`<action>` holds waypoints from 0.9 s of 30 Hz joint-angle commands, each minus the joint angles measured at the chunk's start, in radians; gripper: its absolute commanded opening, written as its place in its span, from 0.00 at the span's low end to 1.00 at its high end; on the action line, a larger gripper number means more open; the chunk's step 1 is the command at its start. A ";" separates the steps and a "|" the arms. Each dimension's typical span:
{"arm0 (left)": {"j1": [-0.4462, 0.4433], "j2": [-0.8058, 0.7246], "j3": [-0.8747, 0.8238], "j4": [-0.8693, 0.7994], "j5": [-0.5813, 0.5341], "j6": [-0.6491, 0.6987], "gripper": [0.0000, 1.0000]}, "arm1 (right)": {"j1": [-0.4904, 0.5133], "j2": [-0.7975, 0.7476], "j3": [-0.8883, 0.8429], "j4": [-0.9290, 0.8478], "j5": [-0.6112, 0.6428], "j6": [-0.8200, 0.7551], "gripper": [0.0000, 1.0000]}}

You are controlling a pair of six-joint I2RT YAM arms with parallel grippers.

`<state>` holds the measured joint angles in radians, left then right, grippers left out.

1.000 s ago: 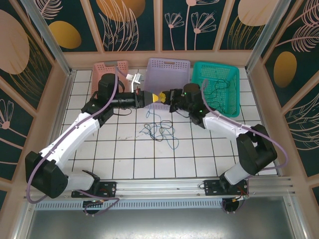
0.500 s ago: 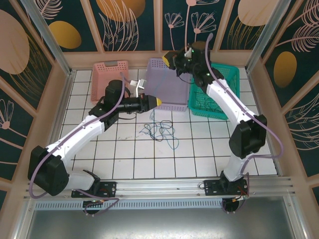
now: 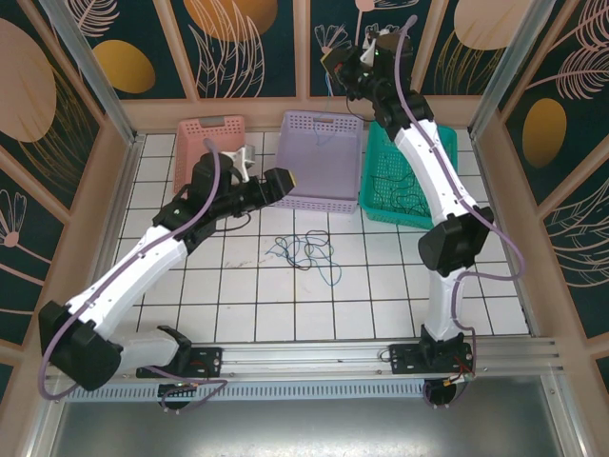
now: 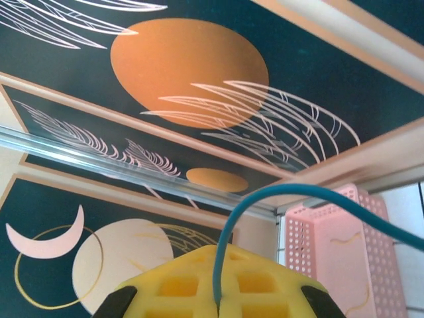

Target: Untangle the cables

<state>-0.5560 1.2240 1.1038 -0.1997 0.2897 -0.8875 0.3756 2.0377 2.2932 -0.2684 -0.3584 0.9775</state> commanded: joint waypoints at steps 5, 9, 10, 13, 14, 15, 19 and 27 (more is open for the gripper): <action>0.001 -0.090 -0.093 -0.034 -0.104 -0.077 0.81 | -0.015 0.145 0.092 -0.083 0.059 -0.078 0.00; 0.002 -0.141 -0.125 -0.033 -0.115 -0.100 0.81 | -0.011 0.157 -0.021 -0.057 0.077 -0.080 0.00; 0.001 -0.153 -0.125 -0.033 -0.116 -0.107 0.80 | -0.012 0.165 -0.059 -0.046 0.076 -0.071 0.00; 0.001 -0.176 -0.173 -0.034 -0.110 -0.128 0.80 | -0.021 0.245 -0.077 -0.059 0.021 -0.038 0.00; 0.003 -0.184 -0.180 -0.033 -0.107 -0.134 0.80 | -0.024 0.293 -0.039 -0.086 -0.008 -0.036 0.06; 0.001 -0.190 -0.186 -0.034 -0.106 -0.139 0.80 | -0.024 0.337 0.011 -0.118 -0.030 -0.049 0.20; 0.001 -0.213 -0.204 -0.051 -0.099 -0.154 0.80 | -0.018 0.468 0.261 -0.338 -0.013 -0.124 0.54; 0.001 -0.234 -0.334 -0.085 -0.107 -0.277 0.80 | -0.022 0.185 -0.047 -0.273 0.082 -0.166 0.70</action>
<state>-0.5556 1.0031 0.8257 -0.2516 0.1928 -1.0878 0.3595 2.4027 2.3035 -0.5594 -0.3134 0.8425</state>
